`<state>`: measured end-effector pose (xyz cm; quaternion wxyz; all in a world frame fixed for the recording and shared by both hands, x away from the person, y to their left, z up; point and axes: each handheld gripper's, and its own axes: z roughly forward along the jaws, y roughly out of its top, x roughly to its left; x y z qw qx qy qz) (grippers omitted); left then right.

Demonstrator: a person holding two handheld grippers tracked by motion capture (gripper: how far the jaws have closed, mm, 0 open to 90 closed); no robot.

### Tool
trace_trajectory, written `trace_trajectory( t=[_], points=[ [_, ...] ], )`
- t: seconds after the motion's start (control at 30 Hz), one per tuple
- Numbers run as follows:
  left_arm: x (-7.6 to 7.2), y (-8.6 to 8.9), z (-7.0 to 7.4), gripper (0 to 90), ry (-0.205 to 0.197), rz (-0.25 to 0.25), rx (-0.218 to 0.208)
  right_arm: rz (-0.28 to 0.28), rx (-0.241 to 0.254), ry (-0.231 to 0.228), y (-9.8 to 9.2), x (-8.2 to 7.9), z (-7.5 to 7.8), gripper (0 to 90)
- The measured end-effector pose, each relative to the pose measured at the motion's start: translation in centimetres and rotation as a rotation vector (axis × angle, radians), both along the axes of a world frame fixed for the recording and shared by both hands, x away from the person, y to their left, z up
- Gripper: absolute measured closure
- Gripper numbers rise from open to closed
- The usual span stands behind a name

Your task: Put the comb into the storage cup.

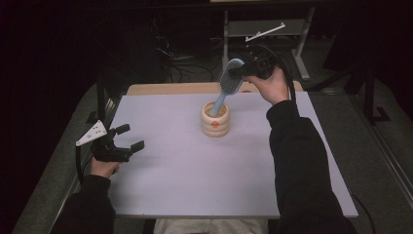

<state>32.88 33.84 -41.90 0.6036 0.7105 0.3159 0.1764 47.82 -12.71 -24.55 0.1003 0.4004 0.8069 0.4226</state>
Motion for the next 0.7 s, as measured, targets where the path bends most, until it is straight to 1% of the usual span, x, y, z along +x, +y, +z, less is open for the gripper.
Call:
trace_trajectory(
  t=[0.13, 0.33, 0.53, 0.7],
  points=[
    [0.0, 0.0, 0.0, 0.0, -0.006, -0.001, -0.003, -0.001, -0.010, 0.012, 0.2, 0.2, -0.8, 54.9],
    [0.0, 0.0, 0.0, 0.0, -0.003, -0.002, -0.004, 0.000, -0.016, 0.025, 0.3, 0.5, -1.7, 54.8],
    [0.0, 0.0, -0.1, 0.0, -0.002, -0.007, 0.008, 0.003, -0.016, 0.035, 0.6, 0.8, -2.5, 54.8],
    [0.0, 0.0, 0.0, 0.0, 0.001, -0.002, 0.003, 0.004, -0.020, 0.046, 0.7, 0.9, -3.2, 54.8]
  ],
)
